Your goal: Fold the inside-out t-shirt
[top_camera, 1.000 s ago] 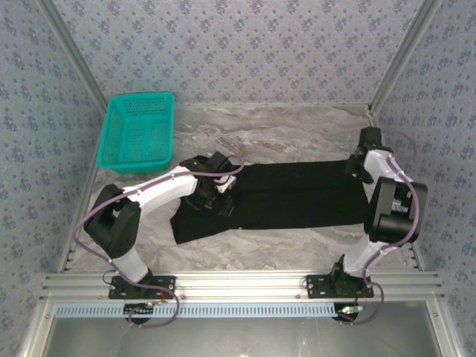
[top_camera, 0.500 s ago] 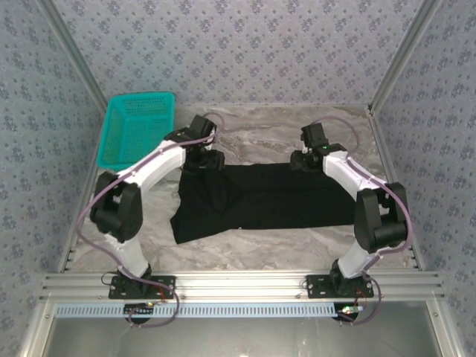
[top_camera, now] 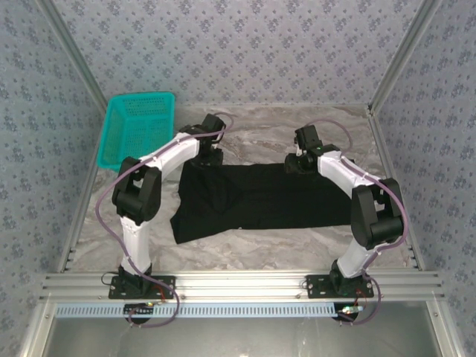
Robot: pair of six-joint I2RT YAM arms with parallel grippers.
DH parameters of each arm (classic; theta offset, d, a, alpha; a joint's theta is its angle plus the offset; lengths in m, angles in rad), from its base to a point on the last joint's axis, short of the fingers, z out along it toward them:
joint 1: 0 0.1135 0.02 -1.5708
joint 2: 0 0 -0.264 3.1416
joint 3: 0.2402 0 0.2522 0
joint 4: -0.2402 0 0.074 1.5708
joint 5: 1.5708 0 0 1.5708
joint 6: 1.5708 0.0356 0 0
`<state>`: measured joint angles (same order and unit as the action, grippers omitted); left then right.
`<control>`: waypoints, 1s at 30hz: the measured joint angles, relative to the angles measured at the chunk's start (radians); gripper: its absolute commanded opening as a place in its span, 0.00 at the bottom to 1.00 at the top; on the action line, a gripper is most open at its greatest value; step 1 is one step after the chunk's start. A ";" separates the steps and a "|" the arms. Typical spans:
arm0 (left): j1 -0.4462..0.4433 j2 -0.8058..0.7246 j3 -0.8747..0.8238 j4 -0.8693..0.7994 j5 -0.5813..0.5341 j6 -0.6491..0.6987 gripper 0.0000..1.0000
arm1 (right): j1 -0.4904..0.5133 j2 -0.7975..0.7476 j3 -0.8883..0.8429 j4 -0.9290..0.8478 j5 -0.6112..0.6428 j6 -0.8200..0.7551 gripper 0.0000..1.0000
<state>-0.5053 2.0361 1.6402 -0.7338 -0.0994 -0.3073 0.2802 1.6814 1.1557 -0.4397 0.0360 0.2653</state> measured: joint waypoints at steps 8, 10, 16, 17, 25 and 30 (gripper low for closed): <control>0.021 -0.097 -0.166 0.010 0.036 -0.014 0.00 | 0.073 -0.003 -0.001 0.010 -0.068 -0.017 0.49; 0.035 -0.177 -0.252 0.018 0.065 -0.032 0.00 | 0.098 -0.017 -0.009 0.014 -0.089 -0.025 0.49; 0.077 -0.411 -0.441 0.057 0.149 -0.104 0.03 | 0.197 -0.047 -0.020 0.023 -0.153 -0.064 0.49; 0.085 -0.430 -0.462 0.071 0.164 -0.115 0.03 | 0.220 -0.047 -0.021 0.027 -0.170 -0.071 0.50; 0.145 -0.439 -0.523 0.153 0.347 -0.221 0.10 | 0.374 -0.018 -0.060 0.145 -0.367 -0.063 0.53; 0.162 -0.439 -0.555 0.183 0.441 -0.239 0.33 | 0.419 0.024 -0.060 0.185 -0.419 -0.029 0.52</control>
<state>-0.3431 1.5970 1.0855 -0.5510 0.3416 -0.5461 0.6994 1.7058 1.0954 -0.2546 -0.3832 0.2359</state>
